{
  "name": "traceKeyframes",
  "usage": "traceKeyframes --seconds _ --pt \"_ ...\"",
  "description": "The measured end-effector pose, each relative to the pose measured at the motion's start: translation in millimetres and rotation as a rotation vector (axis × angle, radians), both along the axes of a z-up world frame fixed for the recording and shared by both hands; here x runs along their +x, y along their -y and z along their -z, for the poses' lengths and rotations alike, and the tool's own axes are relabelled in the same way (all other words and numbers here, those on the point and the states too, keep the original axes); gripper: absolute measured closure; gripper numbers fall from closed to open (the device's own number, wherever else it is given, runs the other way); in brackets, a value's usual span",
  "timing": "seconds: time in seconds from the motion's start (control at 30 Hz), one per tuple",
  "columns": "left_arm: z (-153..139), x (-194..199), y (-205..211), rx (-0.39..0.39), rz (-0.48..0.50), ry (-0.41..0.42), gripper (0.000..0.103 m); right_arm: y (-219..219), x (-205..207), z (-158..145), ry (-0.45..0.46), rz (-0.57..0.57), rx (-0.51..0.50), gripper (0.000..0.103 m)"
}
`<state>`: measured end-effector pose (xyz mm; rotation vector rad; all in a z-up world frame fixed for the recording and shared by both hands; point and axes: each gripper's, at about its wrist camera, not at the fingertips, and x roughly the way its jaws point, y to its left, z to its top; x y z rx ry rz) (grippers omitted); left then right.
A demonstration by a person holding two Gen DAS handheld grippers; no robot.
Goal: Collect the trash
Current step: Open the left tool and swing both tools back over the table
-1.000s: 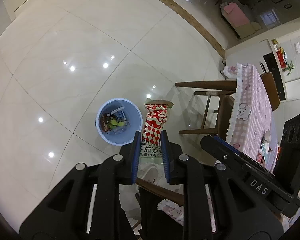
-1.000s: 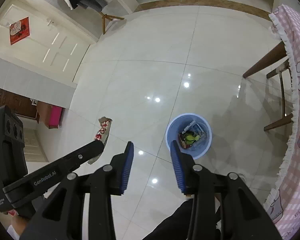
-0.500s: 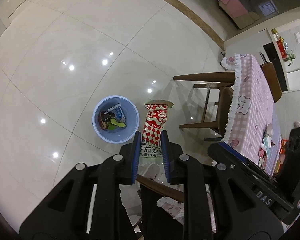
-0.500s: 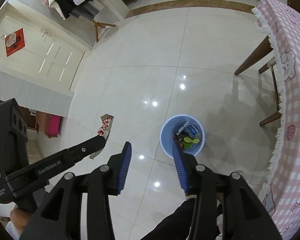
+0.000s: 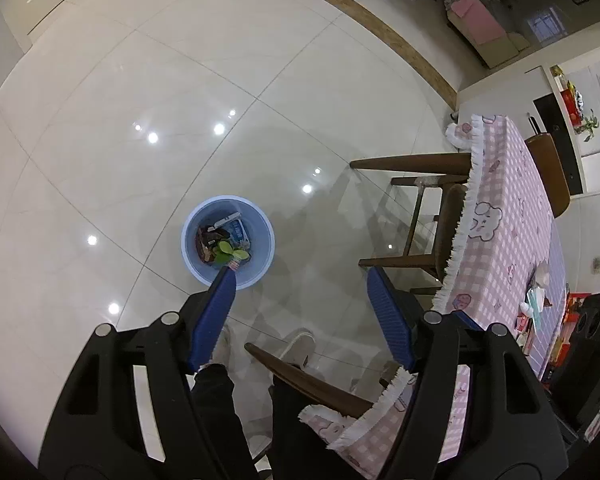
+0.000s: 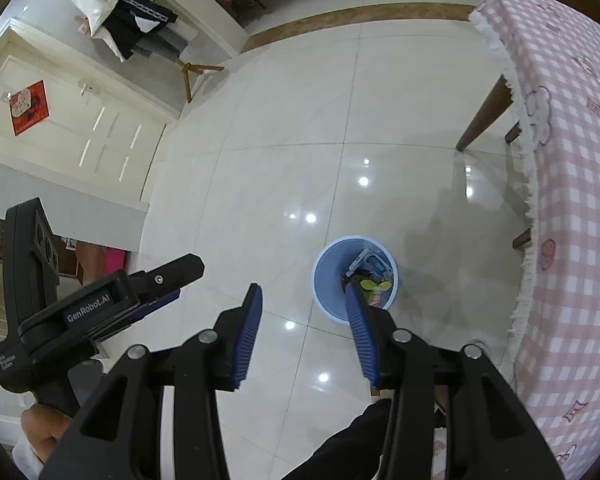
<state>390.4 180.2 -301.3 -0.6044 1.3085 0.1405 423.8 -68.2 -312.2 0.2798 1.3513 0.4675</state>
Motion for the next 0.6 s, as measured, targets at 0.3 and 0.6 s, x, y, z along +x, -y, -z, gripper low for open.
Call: traceKeyframes --seconds 0.3,0.6 --pt "-18 23 81 0.034 0.121 0.033 0.036 85 5 -14 0.023 0.105 0.025 0.060" --pt "-33 56 264 0.043 0.406 0.084 0.035 247 -2 -28 0.066 0.325 0.004 0.060"
